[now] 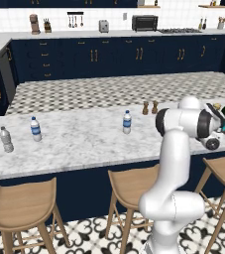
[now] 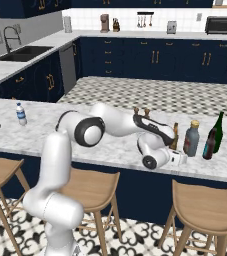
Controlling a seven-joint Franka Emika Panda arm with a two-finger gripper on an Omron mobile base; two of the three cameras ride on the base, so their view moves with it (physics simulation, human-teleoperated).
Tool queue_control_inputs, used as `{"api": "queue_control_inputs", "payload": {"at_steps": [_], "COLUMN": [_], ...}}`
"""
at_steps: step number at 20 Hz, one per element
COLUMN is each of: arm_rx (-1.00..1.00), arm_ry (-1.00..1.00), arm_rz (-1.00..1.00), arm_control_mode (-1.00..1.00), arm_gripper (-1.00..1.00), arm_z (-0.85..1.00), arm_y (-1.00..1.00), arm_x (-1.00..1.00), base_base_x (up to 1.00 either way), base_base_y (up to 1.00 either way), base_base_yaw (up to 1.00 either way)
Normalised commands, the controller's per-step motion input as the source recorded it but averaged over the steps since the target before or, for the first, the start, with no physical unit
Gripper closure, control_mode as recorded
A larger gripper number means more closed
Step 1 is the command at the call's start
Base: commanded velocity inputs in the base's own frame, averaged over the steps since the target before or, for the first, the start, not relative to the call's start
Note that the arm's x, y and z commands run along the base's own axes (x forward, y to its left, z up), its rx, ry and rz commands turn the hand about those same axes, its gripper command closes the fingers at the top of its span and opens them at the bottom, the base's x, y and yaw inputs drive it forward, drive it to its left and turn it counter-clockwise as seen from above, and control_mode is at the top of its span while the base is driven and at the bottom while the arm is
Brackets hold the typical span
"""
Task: Move the plastic bottles in the middle to the plastics group, and the glass bottles in the middle to the glass group.
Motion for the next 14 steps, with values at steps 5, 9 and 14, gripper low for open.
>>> {"api": "queue_control_inputs", "payload": {"at_steps": [5, 9, 14], "arm_rx": [0.00, 0.00, 0.00], "arm_ry": [0.00, 0.00, 0.03], "arm_rz": [0.05, 0.10, 0.12], "arm_control_mode": [-1.00, -1.00, -1.00], "arm_gripper": [-1.00, -1.00, -1.00], "arm_z": [0.65, 0.99, 1.00], "arm_y": [0.07, 0.12, 0.10], "arm_x": [-0.47, -0.50, -0.37], "base_base_x": [0.00, 0.00, 0.00], "base_base_y": [0.00, 0.00, 0.00], "base_base_yaw": [0.00, 0.00, 0.00]}}
